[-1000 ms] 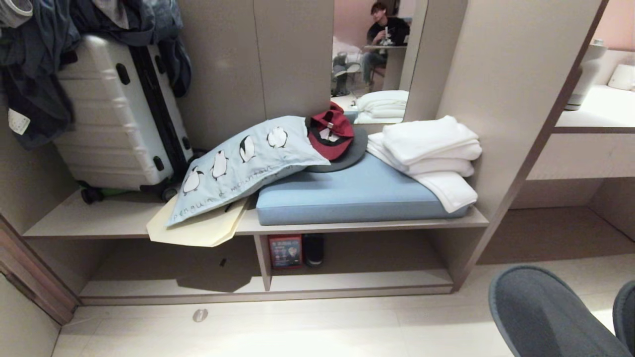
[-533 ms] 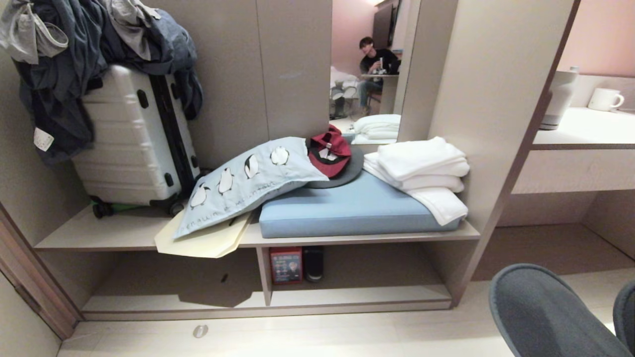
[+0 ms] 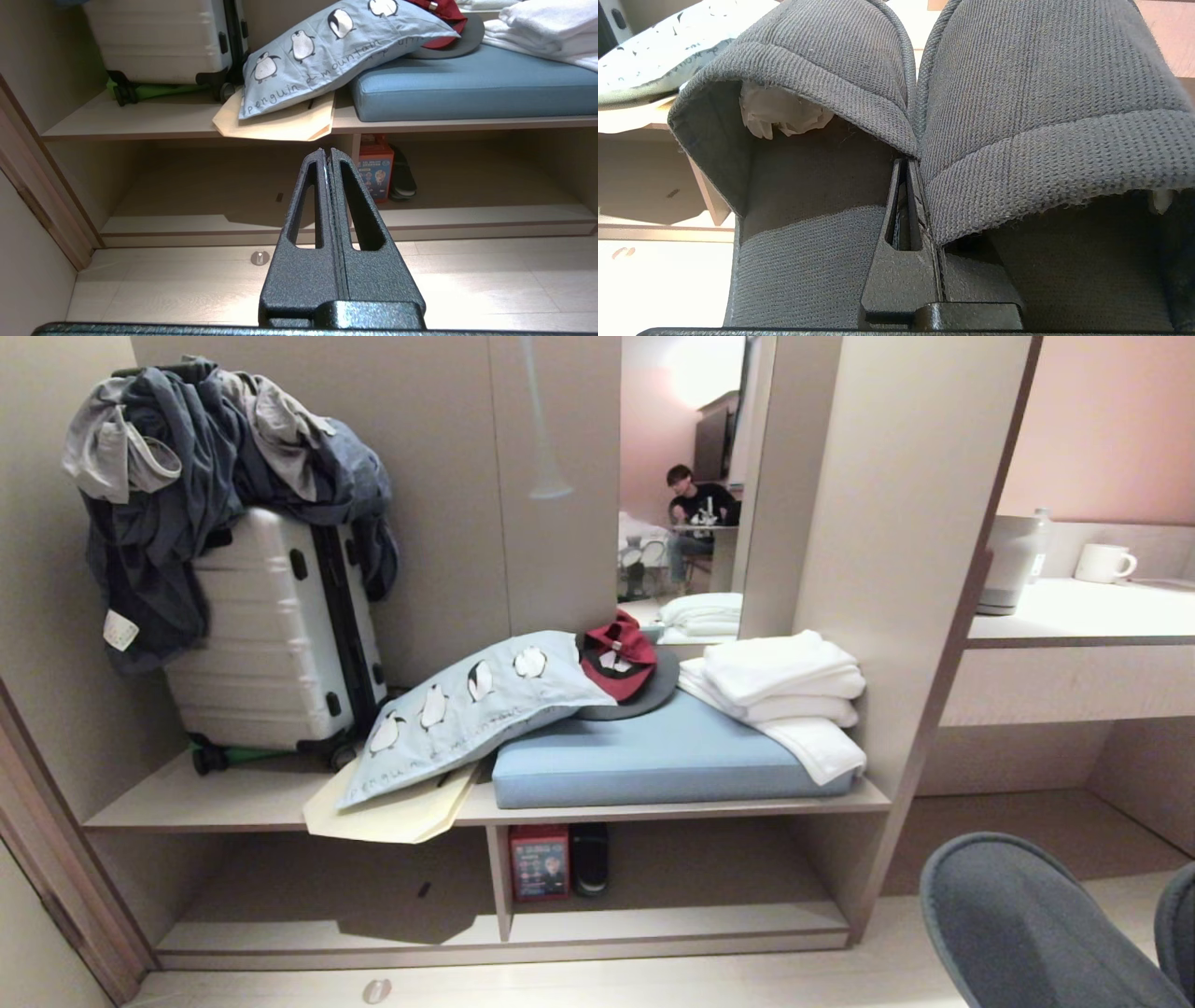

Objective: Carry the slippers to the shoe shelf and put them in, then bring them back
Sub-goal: Place the slippers on the floor

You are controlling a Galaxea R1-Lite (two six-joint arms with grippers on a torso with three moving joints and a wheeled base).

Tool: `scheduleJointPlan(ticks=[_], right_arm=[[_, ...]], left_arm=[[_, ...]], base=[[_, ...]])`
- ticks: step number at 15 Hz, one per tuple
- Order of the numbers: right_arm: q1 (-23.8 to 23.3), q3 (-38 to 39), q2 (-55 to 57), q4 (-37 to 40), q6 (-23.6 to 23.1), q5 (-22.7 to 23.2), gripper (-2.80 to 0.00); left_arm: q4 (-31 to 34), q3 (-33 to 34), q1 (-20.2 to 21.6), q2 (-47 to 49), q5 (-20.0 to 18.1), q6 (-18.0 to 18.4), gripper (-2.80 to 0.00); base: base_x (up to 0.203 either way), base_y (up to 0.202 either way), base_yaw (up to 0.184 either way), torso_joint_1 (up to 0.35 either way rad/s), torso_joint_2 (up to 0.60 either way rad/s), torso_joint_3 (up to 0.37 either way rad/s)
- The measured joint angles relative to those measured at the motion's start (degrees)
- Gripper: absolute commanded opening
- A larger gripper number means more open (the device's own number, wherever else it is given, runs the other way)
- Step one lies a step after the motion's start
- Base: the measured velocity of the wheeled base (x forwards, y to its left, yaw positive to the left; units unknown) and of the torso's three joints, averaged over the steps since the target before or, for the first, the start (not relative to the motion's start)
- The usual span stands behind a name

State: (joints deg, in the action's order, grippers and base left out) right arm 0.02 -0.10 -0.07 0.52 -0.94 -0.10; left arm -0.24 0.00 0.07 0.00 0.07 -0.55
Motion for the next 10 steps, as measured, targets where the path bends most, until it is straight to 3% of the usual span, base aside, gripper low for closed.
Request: scheduleJointPlan(ticks=[10], right_arm=[[0.0,0.0,0.0,0.0,0.0,0.0,-2.8]], left_arm=[[0.0,0.0,0.0,0.0,0.0,0.0,-2.8]], base=[[0.0,0.0,0.0,0.0,0.0,0.0]])
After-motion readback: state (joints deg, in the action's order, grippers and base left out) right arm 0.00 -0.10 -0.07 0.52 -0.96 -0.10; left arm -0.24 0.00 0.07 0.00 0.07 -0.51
